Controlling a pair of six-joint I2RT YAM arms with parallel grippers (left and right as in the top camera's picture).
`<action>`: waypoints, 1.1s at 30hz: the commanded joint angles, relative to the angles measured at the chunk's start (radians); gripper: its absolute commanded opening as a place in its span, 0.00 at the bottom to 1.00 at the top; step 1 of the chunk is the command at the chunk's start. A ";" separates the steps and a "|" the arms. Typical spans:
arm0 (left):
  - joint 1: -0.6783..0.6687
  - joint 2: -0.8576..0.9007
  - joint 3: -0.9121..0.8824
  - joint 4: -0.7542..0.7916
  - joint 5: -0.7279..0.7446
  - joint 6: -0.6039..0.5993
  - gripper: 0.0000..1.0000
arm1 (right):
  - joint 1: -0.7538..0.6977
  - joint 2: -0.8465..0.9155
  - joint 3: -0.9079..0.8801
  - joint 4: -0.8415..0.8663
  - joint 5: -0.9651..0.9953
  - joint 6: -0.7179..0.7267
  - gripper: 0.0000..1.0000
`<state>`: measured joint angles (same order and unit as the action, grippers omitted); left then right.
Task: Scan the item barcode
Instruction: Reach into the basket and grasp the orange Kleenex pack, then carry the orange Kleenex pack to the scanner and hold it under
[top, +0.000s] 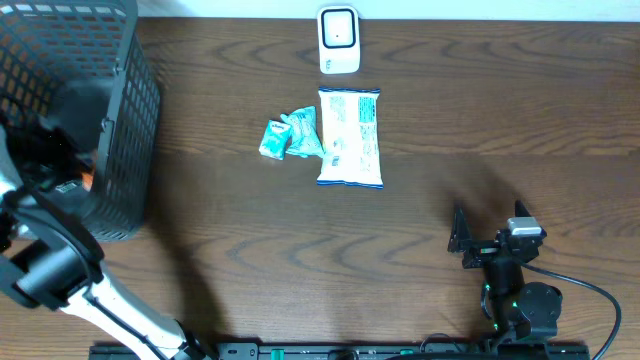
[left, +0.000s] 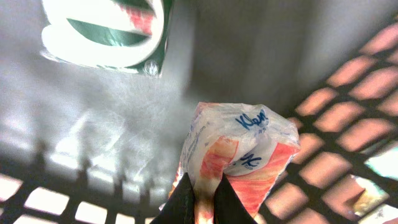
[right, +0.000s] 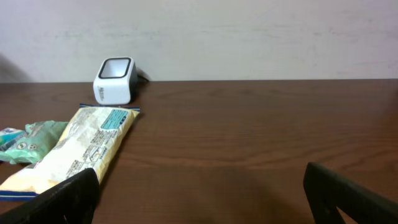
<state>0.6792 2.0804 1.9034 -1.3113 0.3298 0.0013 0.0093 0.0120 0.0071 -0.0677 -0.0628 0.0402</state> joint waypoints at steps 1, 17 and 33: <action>0.002 -0.134 0.085 0.019 -0.007 -0.095 0.08 | -0.016 -0.005 -0.001 -0.004 0.004 0.003 0.99; -0.071 -0.641 0.106 0.360 0.001 -0.651 0.07 | -0.016 -0.005 -0.001 -0.004 0.004 0.004 0.99; -0.687 -0.489 0.095 0.313 0.035 -0.214 0.08 | -0.016 -0.005 -0.001 -0.004 0.004 0.004 0.99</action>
<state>0.0502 1.5394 1.9987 -0.9836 0.3618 -0.3649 0.0093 0.0120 0.0071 -0.0673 -0.0628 0.0402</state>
